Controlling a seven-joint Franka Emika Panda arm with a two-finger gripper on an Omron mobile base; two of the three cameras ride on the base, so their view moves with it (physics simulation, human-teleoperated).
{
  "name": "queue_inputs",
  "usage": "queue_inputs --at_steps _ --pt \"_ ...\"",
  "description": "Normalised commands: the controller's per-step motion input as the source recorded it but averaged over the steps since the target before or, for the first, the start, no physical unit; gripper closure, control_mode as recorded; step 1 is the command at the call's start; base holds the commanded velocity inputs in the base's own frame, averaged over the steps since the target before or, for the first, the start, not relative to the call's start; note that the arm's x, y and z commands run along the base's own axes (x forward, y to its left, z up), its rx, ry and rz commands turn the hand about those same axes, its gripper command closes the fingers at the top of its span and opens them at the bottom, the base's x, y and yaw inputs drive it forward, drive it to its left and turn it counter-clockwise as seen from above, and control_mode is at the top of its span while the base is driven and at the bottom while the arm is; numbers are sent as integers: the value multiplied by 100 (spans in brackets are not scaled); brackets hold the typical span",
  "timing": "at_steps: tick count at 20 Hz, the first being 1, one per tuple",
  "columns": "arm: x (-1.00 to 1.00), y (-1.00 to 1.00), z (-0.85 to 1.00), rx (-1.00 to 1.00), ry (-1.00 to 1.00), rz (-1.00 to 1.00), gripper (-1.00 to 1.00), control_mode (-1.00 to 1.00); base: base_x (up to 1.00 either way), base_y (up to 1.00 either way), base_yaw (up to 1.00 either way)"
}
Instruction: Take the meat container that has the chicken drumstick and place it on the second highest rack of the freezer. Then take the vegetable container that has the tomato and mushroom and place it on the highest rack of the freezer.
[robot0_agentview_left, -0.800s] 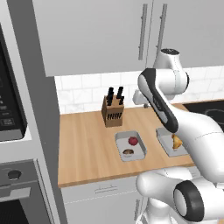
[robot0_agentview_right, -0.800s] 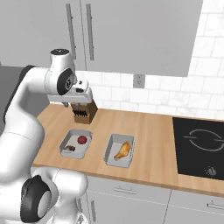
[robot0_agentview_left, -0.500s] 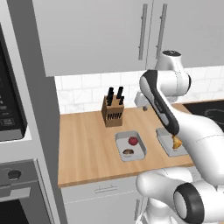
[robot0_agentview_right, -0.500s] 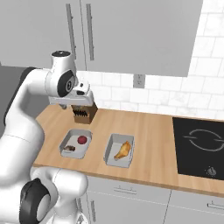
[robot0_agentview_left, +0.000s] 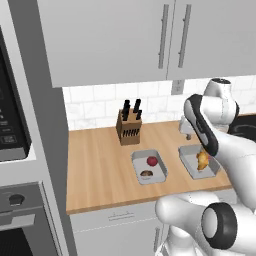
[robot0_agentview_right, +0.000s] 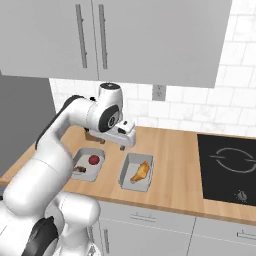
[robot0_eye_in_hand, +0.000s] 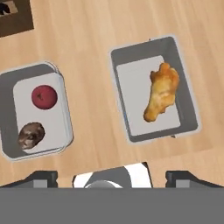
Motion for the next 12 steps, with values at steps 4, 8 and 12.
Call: queue_inputs --at_steps 4,8,12 --pt "0 -85 -68 2 17 -28 -100 -100 0 0 0" --pt "-1 -37 -34 0 18 -37 -100 -100 0 0 0" --pt "0 -31 -32 1 24 -40 -100 -100 0 0 0"
